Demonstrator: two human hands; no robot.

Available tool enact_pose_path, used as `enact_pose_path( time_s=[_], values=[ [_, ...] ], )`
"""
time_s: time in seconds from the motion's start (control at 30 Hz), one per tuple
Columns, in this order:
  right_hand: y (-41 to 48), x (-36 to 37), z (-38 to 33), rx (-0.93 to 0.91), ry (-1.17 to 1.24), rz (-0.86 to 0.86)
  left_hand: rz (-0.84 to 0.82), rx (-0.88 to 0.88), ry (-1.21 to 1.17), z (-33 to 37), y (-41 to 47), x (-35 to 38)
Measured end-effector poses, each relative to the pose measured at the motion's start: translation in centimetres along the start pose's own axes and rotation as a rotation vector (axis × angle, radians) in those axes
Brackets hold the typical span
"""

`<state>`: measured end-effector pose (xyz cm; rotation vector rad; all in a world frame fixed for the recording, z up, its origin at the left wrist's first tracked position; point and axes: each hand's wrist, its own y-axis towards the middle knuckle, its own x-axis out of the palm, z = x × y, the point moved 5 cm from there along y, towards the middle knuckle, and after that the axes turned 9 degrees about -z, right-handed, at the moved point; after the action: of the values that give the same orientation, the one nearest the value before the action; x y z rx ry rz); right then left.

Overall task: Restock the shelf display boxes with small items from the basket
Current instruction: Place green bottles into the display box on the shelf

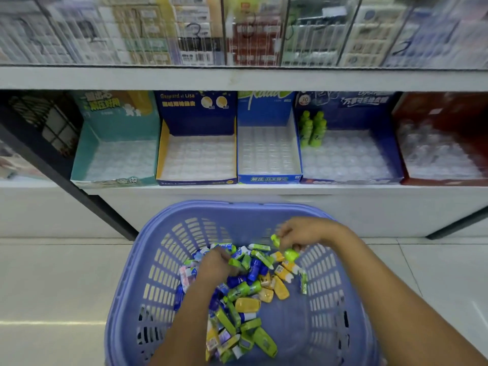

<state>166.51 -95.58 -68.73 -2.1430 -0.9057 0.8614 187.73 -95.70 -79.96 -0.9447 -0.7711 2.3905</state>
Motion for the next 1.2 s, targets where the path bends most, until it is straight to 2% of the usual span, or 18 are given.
enact_pose_path(
  time_s=[0.1, 0.2, 0.33, 0.43, 0.5, 0.67, 0.87, 0.93, 1.07, 1.2],
  values=[
    [-3.6, -2.3, -1.8, -0.198, 0.202, 0.029, -0.075, -0.040, 0.040, 1.7, -1.0, -2.9],
    [-6.8, -4.8, -2.9, -0.385, 0.381, 0.129, -0.164, 0.079, -0.047, 5.5, -3.0, -4.7],
    [-10.1, -8.0, -3.4, -0.610, 0.573, 0.301, -0.325, 0.296, -0.531, 12.1, -6.7, -4.7],
    [-11.5, -9.4, -3.2, -0.716, 0.647, 0.332, -0.444, 0.394, -0.988, 16.9, -8.9, -3.8],
    [-12.0, -9.9, -3.4, -0.769, 0.640, 0.326, -0.468, 0.402, -1.131, 19.2, -9.9, -3.0],
    [-12.5, -9.7, -4.0, -0.899, 0.558, 0.281, -0.452, 0.458, -1.021, 22.3, -10.6, -1.3],
    [-12.6, -9.7, -4.2, -0.969, 0.578, 0.139, -0.328, 0.547, -0.871, 22.7, -10.2, -1.2],
    [-12.2, -10.2, -4.1, -0.938, 0.614, 0.206, -0.250, 0.582, -0.861, 22.9, -10.0, -1.4],
    [-11.5, -11.3, -3.6, -0.765, 0.721, 0.474, -0.065, 0.608, -0.837, 22.8, -9.5, -2.1],
    [-11.1, -12.0, -3.7, -0.729, 0.673, 0.640, -0.059, 0.572, -0.867, 22.7, -9.2, -2.1]
  ],
)
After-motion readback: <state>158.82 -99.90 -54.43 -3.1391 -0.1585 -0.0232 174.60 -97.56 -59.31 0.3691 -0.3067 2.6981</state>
